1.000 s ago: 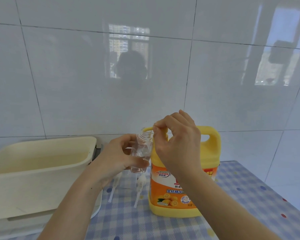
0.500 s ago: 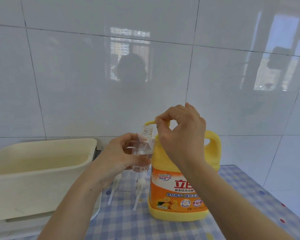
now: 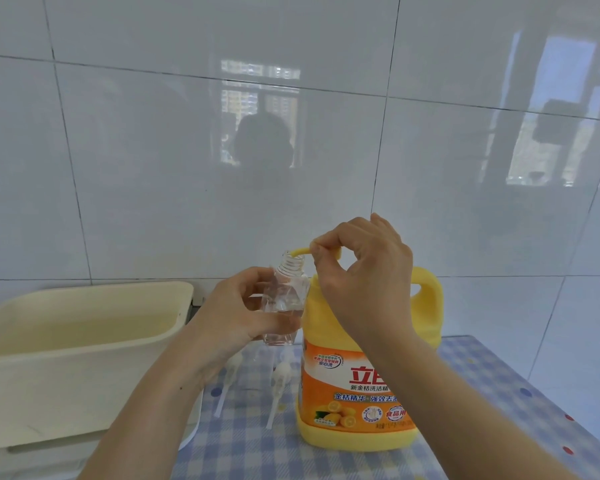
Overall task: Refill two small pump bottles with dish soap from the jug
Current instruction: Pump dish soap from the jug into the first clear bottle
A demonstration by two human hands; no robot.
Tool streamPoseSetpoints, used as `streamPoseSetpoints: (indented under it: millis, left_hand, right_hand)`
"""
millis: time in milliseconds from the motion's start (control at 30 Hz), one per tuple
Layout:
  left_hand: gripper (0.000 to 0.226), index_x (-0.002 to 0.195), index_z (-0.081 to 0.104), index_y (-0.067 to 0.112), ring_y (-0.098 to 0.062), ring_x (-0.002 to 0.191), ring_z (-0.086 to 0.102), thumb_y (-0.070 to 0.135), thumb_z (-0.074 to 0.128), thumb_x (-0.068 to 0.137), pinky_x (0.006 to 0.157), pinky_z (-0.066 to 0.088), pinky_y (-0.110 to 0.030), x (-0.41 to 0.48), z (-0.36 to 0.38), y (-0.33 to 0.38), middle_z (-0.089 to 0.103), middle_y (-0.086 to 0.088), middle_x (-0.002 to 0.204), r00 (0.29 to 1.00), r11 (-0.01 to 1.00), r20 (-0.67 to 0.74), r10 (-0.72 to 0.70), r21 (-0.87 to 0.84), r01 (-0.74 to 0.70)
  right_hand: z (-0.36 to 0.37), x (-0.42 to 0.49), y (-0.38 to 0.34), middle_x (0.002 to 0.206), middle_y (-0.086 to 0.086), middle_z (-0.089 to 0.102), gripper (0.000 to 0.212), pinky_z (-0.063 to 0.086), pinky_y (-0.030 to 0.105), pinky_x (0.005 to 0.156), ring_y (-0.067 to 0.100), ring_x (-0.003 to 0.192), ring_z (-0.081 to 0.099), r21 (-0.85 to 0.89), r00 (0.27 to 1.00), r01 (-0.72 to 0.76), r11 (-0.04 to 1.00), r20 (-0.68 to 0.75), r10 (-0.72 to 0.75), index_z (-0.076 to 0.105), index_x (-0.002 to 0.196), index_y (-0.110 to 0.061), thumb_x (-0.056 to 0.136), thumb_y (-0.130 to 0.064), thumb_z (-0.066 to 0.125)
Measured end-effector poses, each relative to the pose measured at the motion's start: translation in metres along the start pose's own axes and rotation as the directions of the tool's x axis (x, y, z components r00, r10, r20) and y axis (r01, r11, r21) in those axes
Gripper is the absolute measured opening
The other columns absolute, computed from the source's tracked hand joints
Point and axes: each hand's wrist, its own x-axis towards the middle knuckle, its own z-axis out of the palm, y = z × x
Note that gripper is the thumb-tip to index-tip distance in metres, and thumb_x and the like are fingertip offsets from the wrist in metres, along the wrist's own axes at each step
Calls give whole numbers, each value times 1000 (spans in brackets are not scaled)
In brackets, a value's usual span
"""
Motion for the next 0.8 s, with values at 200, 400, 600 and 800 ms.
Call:
streamPoseSetpoints:
  millis: [200, 400, 600, 800]
  left_hand:
    - [61, 119, 62, 24, -19, 103, 66, 13, 86, 64, 80, 59, -35, 1, -1, -2, 69, 4, 111, 1000, 1000, -13, -1, 5, 1]
    - [58, 115, 64, 25, -20, 104, 66, 10, 86, 65, 88, 58, -45, 1, 1, -4, 70, 4, 110, 1000, 999, 1, -20, 33, 20]
    - [55, 109, 66, 27, -17, 100, 67, 5, 86, 63, 92, 55, -46, 2, 1, -7, 71, 7, 105, 1000, 997, -1, -24, 67, 24]
    - [57, 101, 67, 32, -14, 97, 69, 22, 82, 47, 90, 56, -45, 2, 0, -6, 72, 11, 100, 999, 998, 6, -38, 53, 37]
  right_hand:
    - [3, -6, 0, 64, -5, 59, 11, 43, 21, 76, 20, 66, 53, 46, 999, 20, 999, -32, -19, 67, 66, -11, 77, -11, 67]
    - [5, -15, 5, 67, -3, 62, 9, 45, 25, 66, 19, 68, 54, 29, 997, 49, 998, -57, -48, 69, 69, -10, 77, -10, 67]
    - [10, -25, 8, 66, 0, 61, 10, 46, 29, 63, 21, 68, 52, 8, 996, 66, 998, -53, -66, 68, 68, -8, 78, -8, 66]
    - [11, -26, 9, 68, 0, 62, 10, 46, 30, 66, 22, 69, 53, 5, 997, 63, 998, -46, -63, 68, 69, -8, 79, -9, 66]
